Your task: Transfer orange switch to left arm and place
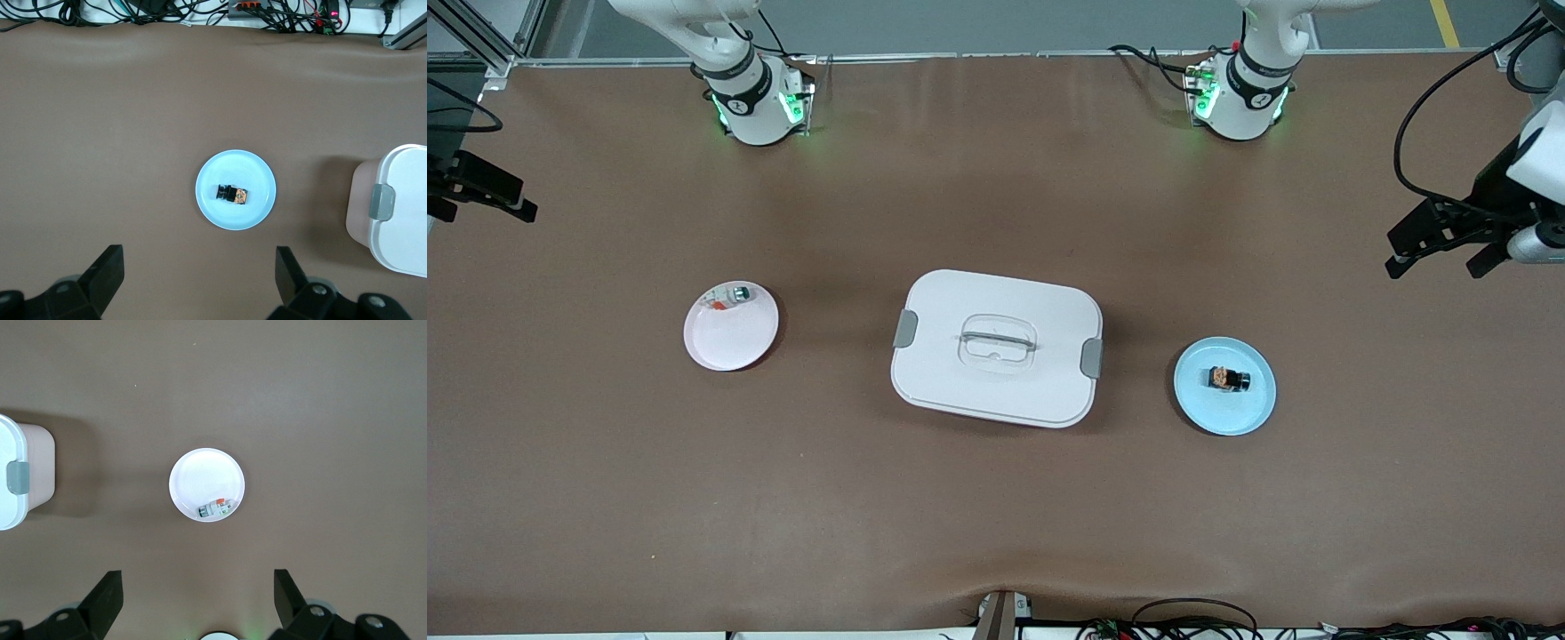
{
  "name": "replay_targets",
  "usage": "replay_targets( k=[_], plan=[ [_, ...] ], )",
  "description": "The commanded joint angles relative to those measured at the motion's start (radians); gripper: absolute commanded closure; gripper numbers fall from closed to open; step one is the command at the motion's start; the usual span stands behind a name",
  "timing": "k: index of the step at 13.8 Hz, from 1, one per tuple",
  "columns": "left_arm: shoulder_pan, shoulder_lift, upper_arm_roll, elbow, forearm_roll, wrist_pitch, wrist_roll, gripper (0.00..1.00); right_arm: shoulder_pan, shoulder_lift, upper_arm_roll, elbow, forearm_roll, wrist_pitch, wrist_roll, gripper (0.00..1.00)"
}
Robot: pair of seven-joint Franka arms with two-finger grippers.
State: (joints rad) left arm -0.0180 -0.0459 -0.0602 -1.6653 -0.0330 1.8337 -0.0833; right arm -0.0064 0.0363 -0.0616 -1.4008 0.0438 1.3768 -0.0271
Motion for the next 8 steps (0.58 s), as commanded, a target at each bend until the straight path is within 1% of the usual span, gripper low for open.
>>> replay_targets(
  k=[1, 8],
  plan=[
    [-0.063, 0.018, 0.074, 0.039, -0.007, -0.027, 0.011, 0.0, 0.003, -0.026, -0.003, -0.023, -0.019, 0.016, -0.008, 0.0],
    [-0.052, 0.005, 0.063, 0.041, -0.007, -0.063, 0.01, 0.0, 0.006, -0.035, 0.0, -0.026, -0.03, 0.051, -0.007, 0.0]
  ],
)
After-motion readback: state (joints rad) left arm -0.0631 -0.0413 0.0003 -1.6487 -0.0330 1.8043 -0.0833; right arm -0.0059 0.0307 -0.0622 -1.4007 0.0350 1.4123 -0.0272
